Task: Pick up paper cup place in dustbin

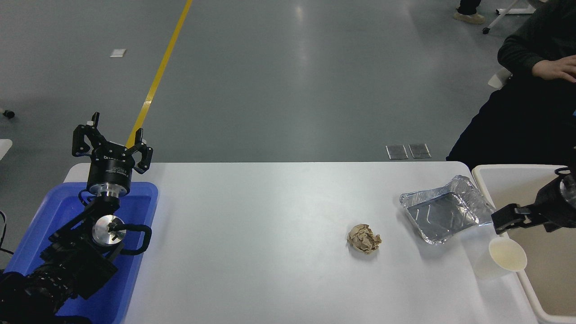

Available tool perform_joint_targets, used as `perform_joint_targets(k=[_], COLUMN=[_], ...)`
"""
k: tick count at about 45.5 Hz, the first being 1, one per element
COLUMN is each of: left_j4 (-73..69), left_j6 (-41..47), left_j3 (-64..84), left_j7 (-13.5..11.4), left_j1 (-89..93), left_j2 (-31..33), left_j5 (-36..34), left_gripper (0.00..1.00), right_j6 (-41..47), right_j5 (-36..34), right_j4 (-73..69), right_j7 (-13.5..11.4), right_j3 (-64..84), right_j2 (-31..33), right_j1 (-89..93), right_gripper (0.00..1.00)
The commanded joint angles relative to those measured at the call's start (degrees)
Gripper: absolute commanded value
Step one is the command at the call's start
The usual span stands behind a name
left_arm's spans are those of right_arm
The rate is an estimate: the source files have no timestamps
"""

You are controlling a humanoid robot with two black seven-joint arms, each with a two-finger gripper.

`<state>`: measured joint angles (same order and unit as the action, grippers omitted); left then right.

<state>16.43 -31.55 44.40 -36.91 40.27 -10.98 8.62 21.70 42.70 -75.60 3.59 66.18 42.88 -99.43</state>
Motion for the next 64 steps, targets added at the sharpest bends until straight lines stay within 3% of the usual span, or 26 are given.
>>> perform_joint_targets(k=[1,24,52,60,62,64], left_j4=[0.0,0.0,0.0,0.0,0.0,0.0], left_j6=[0.0,0.0,0.0,0.0,0.0,0.0], left_j3=[0.0,0.0,0.0,0.0,0.0,0.0], left_j7=[0.0,0.0,0.0,0.0,0.0,0.0], left_j1=[0.0,0.0,0.0,0.0,0.0,0.0], left_j2=[0.0,0.0,0.0,0.0,0.0,0.0], left_j5=[0.0,0.0,0.0,0.0,0.0,0.0], left_gripper=[0.99,0.99,0.99,0.99,0.99,0.99], right_j6=[-4.7,-10.5,-13.9,-15.5,-15.8,-16.0], right_j5=[5.9,11.3,10.6,10.6,10.6,10.6], right_j4=[4.7,12.2,20.1,22.2,22.4,22.6], right_j7=[2.1,3.3,3.4,3.4,3.4,3.4], right_j3=[-5.1,-6.8,-12.5,-12.6,-12.6,-12.6], right_j2=[2.1,1.7,-2.4,-3.7,-3.9,-3.9], right_j1=[9.3,18.7,28.7,32.0,32.4,32.7], right_gripper=[1.0,1.0,1.0,0.95,0.9,0.78])
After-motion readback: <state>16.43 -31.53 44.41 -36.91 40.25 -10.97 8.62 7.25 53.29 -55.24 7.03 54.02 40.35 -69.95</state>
